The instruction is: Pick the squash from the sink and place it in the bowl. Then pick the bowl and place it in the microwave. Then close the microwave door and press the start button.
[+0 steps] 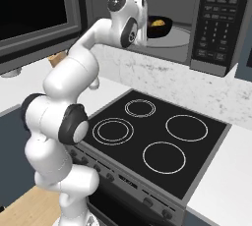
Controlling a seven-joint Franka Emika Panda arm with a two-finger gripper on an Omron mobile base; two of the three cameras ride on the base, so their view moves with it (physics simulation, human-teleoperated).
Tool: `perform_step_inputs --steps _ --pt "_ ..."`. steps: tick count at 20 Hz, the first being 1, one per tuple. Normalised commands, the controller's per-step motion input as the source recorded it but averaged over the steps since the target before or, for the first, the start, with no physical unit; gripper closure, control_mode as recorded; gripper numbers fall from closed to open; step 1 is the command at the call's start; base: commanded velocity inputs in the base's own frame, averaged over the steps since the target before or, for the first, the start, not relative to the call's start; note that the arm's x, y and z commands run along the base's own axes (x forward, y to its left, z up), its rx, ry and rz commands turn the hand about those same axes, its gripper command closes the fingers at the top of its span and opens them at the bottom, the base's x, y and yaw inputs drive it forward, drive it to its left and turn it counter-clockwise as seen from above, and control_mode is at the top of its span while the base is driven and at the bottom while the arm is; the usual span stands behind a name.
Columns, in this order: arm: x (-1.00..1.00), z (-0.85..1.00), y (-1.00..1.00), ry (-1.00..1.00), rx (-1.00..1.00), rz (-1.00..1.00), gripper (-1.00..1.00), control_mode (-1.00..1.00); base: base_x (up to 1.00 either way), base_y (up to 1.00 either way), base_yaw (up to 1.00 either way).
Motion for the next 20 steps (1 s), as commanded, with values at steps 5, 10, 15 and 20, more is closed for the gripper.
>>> perform_step_inputs --steps 5,10,15,20 --pt "-0.15 0.07 0.01 -0.19 0.0 0.0 -1.0 -1.0 0.0 0.0 0.0" --pt "-0.73 0.57 0.16 -0.01 0.0 0.0 -1.0 -1.0 0.0 0.0 0.0" --pt "-0.98 0.36 0.2 -0.05 0.0 0.0 -1.0 -1.0 0.0 0.0 0.0" --pt "-0.97 0.08 0.35 -0.09 0.0 0.0 -1.0 -1.0 0.0 0.0 0.0"
